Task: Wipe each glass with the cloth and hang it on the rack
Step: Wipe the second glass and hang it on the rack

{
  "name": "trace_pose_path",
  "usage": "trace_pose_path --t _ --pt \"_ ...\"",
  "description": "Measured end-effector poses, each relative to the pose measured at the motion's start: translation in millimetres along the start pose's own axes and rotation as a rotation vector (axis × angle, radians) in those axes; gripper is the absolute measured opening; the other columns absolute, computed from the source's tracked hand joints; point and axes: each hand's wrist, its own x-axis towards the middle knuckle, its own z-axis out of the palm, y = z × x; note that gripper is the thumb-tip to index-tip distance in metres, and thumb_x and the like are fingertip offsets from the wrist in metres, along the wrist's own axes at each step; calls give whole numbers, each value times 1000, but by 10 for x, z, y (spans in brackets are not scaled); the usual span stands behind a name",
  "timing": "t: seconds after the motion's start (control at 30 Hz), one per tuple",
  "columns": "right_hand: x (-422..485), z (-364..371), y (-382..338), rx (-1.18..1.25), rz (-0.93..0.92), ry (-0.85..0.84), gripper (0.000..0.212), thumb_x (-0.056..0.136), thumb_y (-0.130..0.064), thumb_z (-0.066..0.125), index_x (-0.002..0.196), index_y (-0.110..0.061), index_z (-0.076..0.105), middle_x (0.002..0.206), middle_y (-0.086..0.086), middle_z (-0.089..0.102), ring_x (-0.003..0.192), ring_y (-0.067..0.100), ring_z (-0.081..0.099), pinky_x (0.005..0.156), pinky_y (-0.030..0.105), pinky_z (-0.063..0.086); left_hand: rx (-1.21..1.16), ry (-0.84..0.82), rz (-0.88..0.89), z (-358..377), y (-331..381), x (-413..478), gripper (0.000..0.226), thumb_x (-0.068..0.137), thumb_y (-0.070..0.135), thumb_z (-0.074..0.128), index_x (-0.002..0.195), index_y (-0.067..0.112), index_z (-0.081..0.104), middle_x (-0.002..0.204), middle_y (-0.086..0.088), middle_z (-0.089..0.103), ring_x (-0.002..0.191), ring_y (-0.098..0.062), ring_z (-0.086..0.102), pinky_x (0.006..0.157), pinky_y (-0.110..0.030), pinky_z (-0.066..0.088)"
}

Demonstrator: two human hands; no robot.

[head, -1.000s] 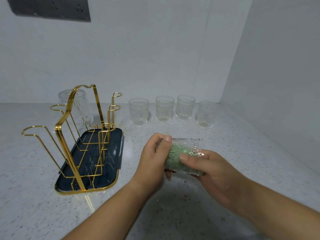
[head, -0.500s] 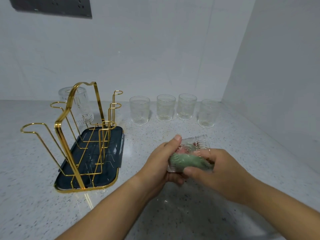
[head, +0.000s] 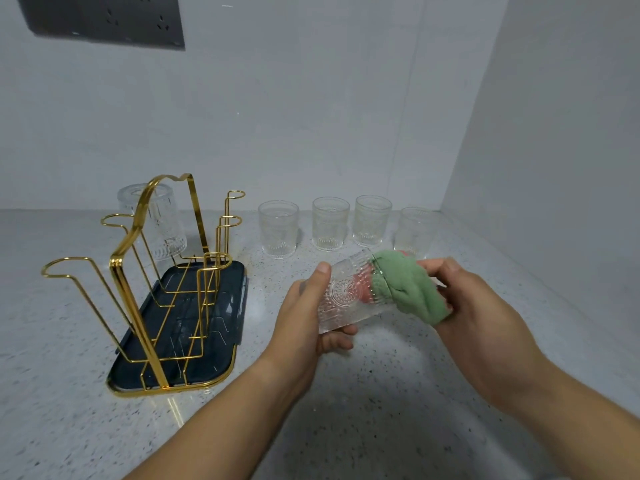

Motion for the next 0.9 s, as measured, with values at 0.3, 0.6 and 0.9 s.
trace_pose_path --t 0.3,0.6,0.9 --pt "99 135 37 -328 -155 33 13 90 -10 72 96 -20 66 66 -9 62 64 6 58 59 19 49 59 -70 15 35 -45 -42 85 83 71 66 129 1 52 89 -14 71 63 -26 66 51 -34 54" --pt "140 418 144 -368 -109 22 33 103 -33 53 93 -5 67 84 19 71 75 37 68 68 48 56 86 -56 158 79 -5 -123 67 84 66 54 109 5 47 69 1 68 63 -27 63 53 -38 52" --pt "242 484 -52 -386 -43 21 56 104 -53 38 106 -6 69 103 16 75 96 32 71 88 43 57 385 65 569 5 -57 -162 29 84 64 52 103 42 49 90 2 66 73 -28 67 54 -43 59"
